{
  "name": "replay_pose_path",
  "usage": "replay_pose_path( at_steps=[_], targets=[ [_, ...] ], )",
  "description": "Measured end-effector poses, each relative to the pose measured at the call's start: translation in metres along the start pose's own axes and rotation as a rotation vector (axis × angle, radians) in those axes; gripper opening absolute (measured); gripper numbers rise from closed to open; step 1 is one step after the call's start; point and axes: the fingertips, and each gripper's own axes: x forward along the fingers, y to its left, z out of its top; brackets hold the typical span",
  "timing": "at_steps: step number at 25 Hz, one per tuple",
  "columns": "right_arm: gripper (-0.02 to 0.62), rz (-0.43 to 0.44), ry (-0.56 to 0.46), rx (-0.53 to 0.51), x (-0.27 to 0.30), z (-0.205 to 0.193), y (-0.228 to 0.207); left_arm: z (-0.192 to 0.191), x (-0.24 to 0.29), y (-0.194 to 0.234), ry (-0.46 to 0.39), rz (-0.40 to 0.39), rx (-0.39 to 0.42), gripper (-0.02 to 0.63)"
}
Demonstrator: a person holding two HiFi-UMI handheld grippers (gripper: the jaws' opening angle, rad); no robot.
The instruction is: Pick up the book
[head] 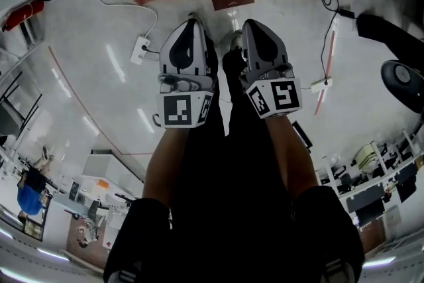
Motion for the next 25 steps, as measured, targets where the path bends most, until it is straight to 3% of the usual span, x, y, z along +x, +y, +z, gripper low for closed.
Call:
replay_pose_path(
  at_steps=[14, 25],
  targets=[
    [0.000, -0.037, 0.112, 0.057, 0.059, -0.108, -0.042, -0.076, 0.035, 0.034, 0.056, 0.026, -0.031, 0.008],
    [0.000, -0.037, 0.145, 0.209, 0.091, -0.200, -0.081, -0.136, 0.060, 0.048, 0.101, 0.018, -0.058, 0.008]
  ],
)
